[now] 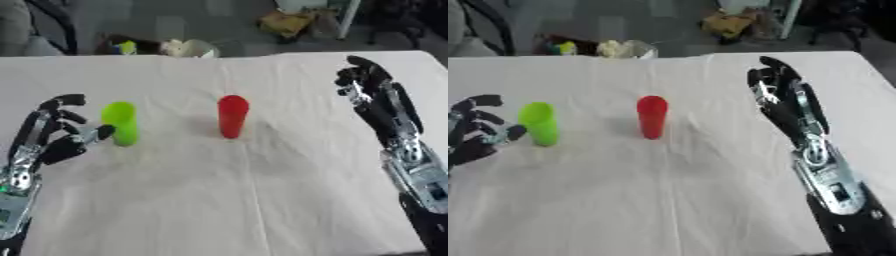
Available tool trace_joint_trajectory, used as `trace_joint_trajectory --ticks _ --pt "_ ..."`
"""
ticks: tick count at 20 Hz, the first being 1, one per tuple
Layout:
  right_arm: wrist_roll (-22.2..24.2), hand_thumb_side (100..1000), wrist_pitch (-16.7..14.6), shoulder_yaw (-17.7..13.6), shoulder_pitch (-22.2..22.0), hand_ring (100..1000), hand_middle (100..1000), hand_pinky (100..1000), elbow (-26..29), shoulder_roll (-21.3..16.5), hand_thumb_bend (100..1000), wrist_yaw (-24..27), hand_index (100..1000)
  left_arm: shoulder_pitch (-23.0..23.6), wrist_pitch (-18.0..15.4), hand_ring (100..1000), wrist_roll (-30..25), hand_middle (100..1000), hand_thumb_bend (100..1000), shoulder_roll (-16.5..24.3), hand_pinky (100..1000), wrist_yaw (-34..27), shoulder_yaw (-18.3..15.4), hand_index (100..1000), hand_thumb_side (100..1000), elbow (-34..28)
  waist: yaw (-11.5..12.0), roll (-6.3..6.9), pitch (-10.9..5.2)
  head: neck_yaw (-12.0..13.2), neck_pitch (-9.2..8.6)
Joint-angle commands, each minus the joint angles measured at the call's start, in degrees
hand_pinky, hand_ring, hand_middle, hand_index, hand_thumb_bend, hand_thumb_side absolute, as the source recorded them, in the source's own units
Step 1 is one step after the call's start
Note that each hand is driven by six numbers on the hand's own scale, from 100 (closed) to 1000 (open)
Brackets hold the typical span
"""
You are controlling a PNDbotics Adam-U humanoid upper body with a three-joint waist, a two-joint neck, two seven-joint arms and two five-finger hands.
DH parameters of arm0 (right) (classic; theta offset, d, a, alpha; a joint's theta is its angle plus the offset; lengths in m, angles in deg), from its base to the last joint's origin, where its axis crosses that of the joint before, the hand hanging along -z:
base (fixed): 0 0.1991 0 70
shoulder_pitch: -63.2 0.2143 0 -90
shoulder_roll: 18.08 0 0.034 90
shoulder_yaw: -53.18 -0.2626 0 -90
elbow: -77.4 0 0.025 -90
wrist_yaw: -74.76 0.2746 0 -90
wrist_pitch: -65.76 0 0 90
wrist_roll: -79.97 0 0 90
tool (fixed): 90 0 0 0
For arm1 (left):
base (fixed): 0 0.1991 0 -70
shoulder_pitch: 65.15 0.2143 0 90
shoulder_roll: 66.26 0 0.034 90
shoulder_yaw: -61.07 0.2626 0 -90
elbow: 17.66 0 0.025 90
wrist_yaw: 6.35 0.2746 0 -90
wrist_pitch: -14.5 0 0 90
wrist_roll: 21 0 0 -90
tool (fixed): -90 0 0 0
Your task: Pour the contents of one cup into another cup.
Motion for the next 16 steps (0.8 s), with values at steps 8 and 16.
trace_joint_trajectory --ticks 8,16 --pt "0.41 625 -0.15 -0.04 1.02 707 670 668 0.52 -0.92 250 0.44 880 -3.46 -1.92 596 5.07 727 847 -2.11 467 4.49 1.06 823 447 5.26 -0.33 -0.04 -0.63 0.37 -0.45" --pt "0.43 625 -0.15 -0.04 0.99 707 670 668 0.52 -0.89 251 0.48 880 -4.95 -2.70 599 9.04 729 834 -3.20 474 6.84 0.98 825 440 8.69 -0.55 -0.08 -0.56 0.47 -0.44"
